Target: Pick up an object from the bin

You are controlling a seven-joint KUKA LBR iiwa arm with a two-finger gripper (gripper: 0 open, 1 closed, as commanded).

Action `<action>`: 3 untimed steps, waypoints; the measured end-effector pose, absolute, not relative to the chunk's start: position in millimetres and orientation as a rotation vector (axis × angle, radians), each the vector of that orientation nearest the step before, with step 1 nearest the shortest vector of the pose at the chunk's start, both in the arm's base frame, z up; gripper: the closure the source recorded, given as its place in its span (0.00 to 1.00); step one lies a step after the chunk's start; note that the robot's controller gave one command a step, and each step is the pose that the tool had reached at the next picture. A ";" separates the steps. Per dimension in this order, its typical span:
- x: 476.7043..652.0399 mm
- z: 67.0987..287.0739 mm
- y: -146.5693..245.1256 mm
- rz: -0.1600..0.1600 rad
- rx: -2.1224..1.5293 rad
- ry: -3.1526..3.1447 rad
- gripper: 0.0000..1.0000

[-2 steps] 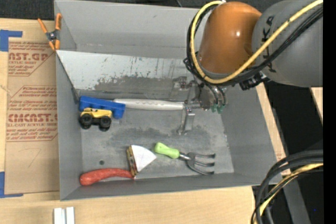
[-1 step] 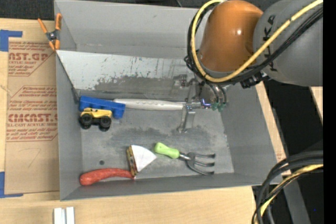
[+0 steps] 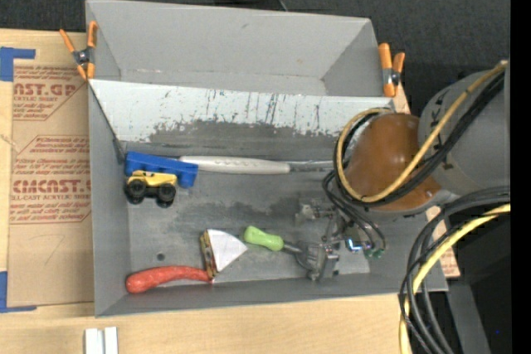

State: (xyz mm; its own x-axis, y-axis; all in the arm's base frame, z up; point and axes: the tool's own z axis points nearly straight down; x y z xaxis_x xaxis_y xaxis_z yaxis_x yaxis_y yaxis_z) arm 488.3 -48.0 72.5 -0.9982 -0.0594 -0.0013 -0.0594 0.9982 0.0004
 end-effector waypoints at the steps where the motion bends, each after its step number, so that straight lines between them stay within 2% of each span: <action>1: 484.8 132.7 -25.0 0.005 -0.070 3.123 0.00; 2: 488.2 69.3 -49.3 0.001 -0.075 3.128 0.00; 3: 482.6 71.1 -56.9 0.004 -0.126 3.106 0.00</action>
Offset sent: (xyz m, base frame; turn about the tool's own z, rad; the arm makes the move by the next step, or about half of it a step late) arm -0.0023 -0.0022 -0.0039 0.0104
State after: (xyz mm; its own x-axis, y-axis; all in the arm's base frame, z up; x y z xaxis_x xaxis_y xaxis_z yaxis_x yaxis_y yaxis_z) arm 482.6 -56.9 71.1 -0.9962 -0.0808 -0.0327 -0.0809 0.9967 0.0011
